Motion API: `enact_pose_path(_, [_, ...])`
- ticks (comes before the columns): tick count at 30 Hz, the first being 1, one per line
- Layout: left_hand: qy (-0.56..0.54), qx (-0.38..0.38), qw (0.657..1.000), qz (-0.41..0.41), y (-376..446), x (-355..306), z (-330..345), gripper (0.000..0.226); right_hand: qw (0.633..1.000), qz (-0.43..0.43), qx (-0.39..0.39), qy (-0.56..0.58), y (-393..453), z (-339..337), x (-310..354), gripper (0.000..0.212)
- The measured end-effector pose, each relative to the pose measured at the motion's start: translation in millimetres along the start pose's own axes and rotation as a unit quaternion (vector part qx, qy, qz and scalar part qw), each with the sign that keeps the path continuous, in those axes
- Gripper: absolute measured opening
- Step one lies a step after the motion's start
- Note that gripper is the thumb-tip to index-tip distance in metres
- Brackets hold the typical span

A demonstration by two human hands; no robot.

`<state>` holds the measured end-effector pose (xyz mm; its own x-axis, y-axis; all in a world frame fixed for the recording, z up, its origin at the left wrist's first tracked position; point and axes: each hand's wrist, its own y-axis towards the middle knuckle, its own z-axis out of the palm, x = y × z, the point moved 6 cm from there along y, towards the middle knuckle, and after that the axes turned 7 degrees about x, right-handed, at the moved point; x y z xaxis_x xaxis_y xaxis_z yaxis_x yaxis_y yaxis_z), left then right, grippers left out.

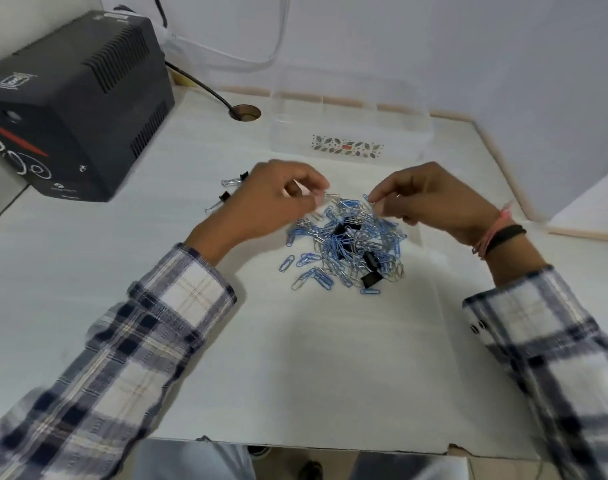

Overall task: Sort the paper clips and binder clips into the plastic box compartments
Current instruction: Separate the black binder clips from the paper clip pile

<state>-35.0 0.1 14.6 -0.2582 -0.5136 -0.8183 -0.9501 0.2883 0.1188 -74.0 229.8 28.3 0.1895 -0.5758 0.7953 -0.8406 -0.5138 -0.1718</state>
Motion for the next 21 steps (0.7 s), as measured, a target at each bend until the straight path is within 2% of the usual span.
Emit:
enact_pose_path(3, [0.114, 0.062, 0.991, 0.038, 3, -2, 30, 0.024, 0.996, -0.015, 0.051, -0.074, 2, 20, -4, 0.019])
enact_pose_path(5, [0.154, 0.071, 0.983, 0.068, 2, -4, 37, 0.023, 0.988, -0.031, 0.051, -0.143, 6, 26, -6, 0.028])
enact_pose_path(7, [0.155, 0.065, 0.982, 0.083, 0, -7, 36, 0.022, 0.981, -0.041, 0.033, -0.187, 9, 29, -4, 0.03])
enact_pose_path(12, [0.146, 0.075, 0.982, 0.091, -2, -13, 42, 0.021, 0.977, -0.079, -0.004, -0.196, 6, 30, -7, 0.021])
enact_pose_path(15, [0.143, 0.081, 0.983, 0.08, -1, -8, 43, 0.02, 0.975, -0.105, -0.056, -0.19, 2, 24, -4, 0.018])
enact_pose_path(18, [0.128, 0.103, 0.984, 0.07, -2, -4, 43, 0.026, 0.982, -0.107, -0.125, -0.09, -1, 11, -5, 0.021])
enact_pose_path(20, [0.121, 0.117, 0.984, 0.063, -3, -3, 43, 0.03, 0.984, -0.082, -0.133, 0.086, -1, 6, -8, 0.021])
enact_pose_path(21, [0.118, 0.119, 0.984, 0.057, -2, -2, 42, 0.031, 0.972, -0.068, -0.128, 0.187, -2, 4, -10, 0.021])
